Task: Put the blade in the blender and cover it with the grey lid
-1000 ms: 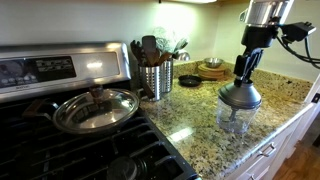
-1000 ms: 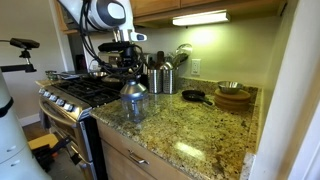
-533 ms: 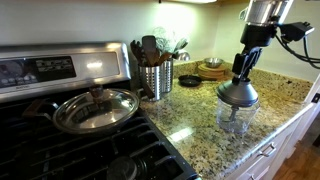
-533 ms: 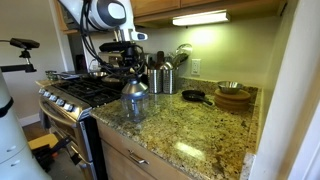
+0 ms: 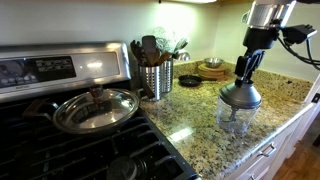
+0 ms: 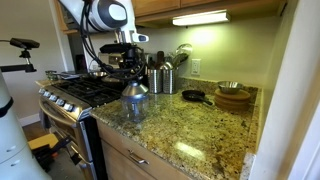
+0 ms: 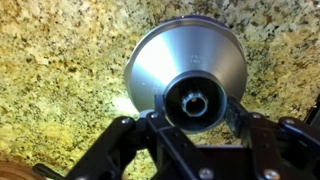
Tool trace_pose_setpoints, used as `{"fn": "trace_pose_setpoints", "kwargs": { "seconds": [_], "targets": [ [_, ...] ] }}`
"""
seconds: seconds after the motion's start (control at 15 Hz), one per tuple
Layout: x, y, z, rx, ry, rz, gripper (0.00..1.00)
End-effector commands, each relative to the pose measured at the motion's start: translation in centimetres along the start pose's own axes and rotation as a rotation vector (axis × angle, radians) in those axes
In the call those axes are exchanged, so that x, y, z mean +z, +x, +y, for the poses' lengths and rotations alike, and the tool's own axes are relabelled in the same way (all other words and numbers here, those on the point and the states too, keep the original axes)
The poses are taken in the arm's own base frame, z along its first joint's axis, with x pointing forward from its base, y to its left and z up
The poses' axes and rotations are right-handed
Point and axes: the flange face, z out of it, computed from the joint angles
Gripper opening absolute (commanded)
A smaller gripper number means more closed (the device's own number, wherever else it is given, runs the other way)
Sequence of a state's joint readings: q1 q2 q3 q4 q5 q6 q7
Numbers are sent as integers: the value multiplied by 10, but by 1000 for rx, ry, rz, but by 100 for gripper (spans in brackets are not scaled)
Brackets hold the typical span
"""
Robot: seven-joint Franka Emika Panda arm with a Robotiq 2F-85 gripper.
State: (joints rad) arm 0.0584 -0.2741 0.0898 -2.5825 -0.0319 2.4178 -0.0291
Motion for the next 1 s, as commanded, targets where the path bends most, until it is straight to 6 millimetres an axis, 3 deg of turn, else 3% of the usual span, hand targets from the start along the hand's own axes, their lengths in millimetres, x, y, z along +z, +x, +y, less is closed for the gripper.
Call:
{"fn": "trace_pose_setpoints", "kwargs": {
  "seconds": [0.0, 0.33, 0.93],
  "targets": [
    [5, -6, 9, 23, -13, 28, 35],
    [10, -1, 6, 22, 3, 58, 35],
    [3, -11, -5, 29, -13, 43, 35]
  ]
}}
